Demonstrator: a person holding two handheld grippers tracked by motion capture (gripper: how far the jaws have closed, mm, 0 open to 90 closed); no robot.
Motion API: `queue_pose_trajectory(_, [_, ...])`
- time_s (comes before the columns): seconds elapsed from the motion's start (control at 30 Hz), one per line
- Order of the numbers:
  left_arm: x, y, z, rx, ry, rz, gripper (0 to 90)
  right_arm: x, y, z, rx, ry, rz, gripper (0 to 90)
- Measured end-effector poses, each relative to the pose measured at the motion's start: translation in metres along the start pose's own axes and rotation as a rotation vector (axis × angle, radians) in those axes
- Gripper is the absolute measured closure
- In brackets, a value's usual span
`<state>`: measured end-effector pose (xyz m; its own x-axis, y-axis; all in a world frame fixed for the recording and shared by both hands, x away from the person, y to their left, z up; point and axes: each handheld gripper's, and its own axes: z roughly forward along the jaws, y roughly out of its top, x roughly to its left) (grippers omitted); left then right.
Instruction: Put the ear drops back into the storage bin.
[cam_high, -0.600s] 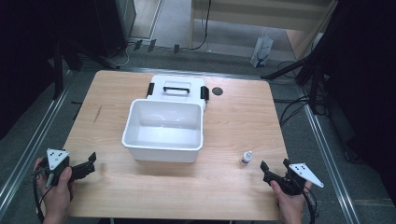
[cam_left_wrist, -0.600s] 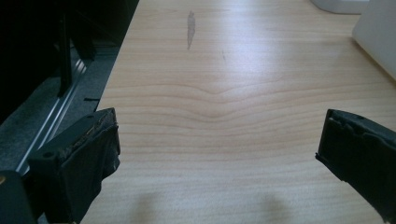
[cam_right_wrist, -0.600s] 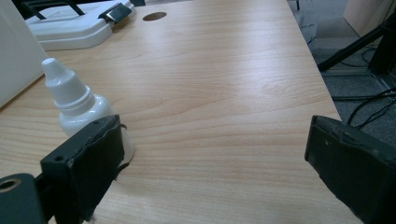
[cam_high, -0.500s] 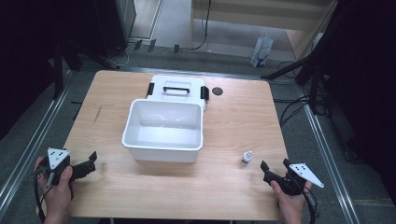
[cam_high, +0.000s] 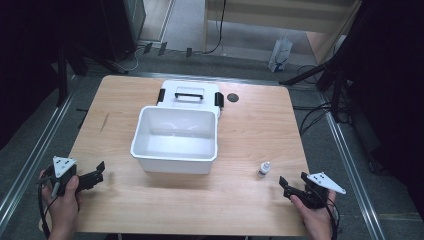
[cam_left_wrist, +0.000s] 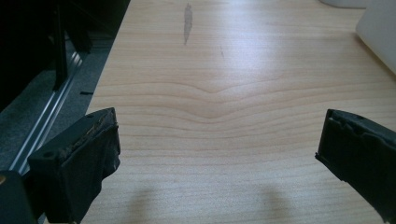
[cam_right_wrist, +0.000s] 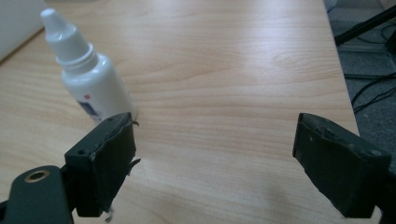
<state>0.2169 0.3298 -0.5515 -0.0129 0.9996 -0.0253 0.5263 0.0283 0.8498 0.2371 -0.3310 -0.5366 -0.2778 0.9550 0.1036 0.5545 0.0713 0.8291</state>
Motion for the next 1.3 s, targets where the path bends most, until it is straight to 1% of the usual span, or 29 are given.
queue_pose_trajectory(0.07, [-0.001,0.000,0.001,0.000,0.000,0.000,0.0,0.001,0.005,-0.001,0.040,0.000,-0.034,13.0])
queue_pose_trajectory(0.1, [-0.001,0.000,0.001,0.000,0.000,0.000,0.0,0.001,0.005,-0.001,0.040,0.000,-0.034,13.0])
queue_pose_trajectory(0.17, [-0.002,0.000,0.001,-0.004,0.006,0.009,0.0,0.002,0.011,0.000,0.086,0.007,-0.059,13.0])
queue_pose_trajectory(0.2, [-0.003,0.000,0.000,-0.012,0.012,0.014,0.0,0.005,0.017,0.001,0.144,0.022,-0.108,13.0])
queue_pose_trajectory(0.23, [-0.003,0.000,0.000,-0.012,0.012,0.014,0.0,0.005,0.017,0.001,0.144,0.022,-0.108,13.0])
queue_pose_trajectory(0.27, [-0.004,0.001,0.001,-0.011,0.011,0.015,0.0,0.010,0.024,0.003,0.206,0.032,-0.167,13.0])
queue_pose_trajectory(0.33, [-0.004,0.001,0.001,-0.014,0.009,0.009,0.0,0.015,0.031,0.005,0.271,0.042,-0.216,13.0])
queue_pose_trajectory(0.37, [-0.004,0.001,0.001,-0.014,0.009,0.009,0.0,0.015,0.031,0.005,0.271,0.042,-0.216,13.0])
queue_pose_trajectory(0.4, [-0.003,0.001,0.001,-0.012,0.008,0.003,0.0,0.021,0.037,0.010,0.336,0.059,-0.268,13.0])
queue_pose_trajectory(0.43, [-0.003,0.001,0.001,-0.012,0.008,0.003,0.0,0.021,0.037,0.010,0.336,0.059,-0.268,13.0])
queue_pose_trajectory(0.47, [-0.003,0.001,0.001,-0.013,0.012,0.000,0.0,0.026,0.041,0.014,0.386,0.073,-0.318,13.0])
queue_pose_trajectory(0.53, [-0.003,0.001,0.001,-0.015,0.012,-0.001,0.0,0.032,0.045,0.019,0.430,0.084,-0.359,13.0])
queue_pose_trajectory(0.57, [-0.003,0.001,0.001,-0.015,0.012,-0.001,0.0,0.032,0.045,0.019,0.430,0.084,-0.359,13.0])
queue_pose_trajectory(0.6, [-0.003,0.001,0.001,-0.016,0.011,0.000,0.0,0.039,0.050,0.025,0.503,0.080,-0.403,13.0])
queue_pose_trajectory(0.63, [-0.003,0.001,0.001,-0.016,0.011,0.000,0.0,0.039,0.050,0.025,0.503,0.080,-0.403,13.0])
queue_pose_trajectory(0.67, [-0.003,0.001,0.001,-0.017,0.011,0.002,0.0,0.041,0.052,0.027,0.522,0.081,-0.419,13.0])
queue_pose_trajectory(0.7, [-0.004,0.001,0.001,-0.015,0.010,0.005,0.0,0.048,0.057,0.032,0.581,0.088,-0.460,13.0])
queue_pose_trajectory(0.73, [-0.004,0.001,0.001,-0.015,0.010,0.004,0.0,0.051,0.060,0.034,0.602,0.085,-0.481,13.1])
queue_pose_trajectory(0.77, [-0.004,0.001,0.001,-0.015,0.010,0.004,0.0,0.051,0.060,0.034,0.602,0.085,-0.481,13.1])
queue_pose_trajectory(0.8, [-0.004,0.001,0.001,-0.015,0.010,0.004,0.0,0.053,0.064,0.036,0.630,0.085,-0.495,13.1])
queue_pose_trajectory(0.83, [-0.004,0.001,0.001,-0.016,0.011,0.003,0.0,0.056,0.069,0.038,0.658,0.078,-0.527,13.3])
queue_pose_trajectory(0.87, [-0.004,0.001,0.002,-0.012,0.012,0.004,0.0,0.060,0.076,0.041,0.706,0.073,-0.550,13.7])
queue_pose_trajectory(0.93, [-0.004,0.001,0.002,-0.009,0.012,0.003,0.0,0.064,0.084,0.044,0.764,0.056,-0.584,14.9])
queue_pose_trajectory(0.97, [-0.004,0.001,0.002,-0.009,0.012,0.003,0.0,0.064,0.084,0.044,0.764,0.056,-0.584,14.9])
queue_pose_trajectory(1.07, [-0.004,0.001,0.002,-0.009,0.012,0.001,0.0,0.071,0.097,0.049,0.842,0.027,-0.631,17.9])
queue_pose_trajectory(1.13, [-0.004,0.002,0.002,-0.007,0.012,0.001,0.0,0.076,0.104,0.050,0.852,0.028,-0.636,21.0])
queue_pose_trajectory(1.2, [-0.004,0.002,0.002,-0.007,0.012,0.001,0.0,0.081,0.112,0.051,0.842,0.042,-0.637,26.3])
queue_pose_trajectory(1.27, [-0.004,0.002,0.002,-0.006,0.011,0.003,0.0,0.085,0.119,0.051,0.839,0.049,-0.620,32.3])
queue_pose_trajectory(1.3, [-0.004,0.002,0.002,-0.005,0.011,0.003,0.0,0.087,0.122,0.051,0.838,0.045,-0.630,35.0])
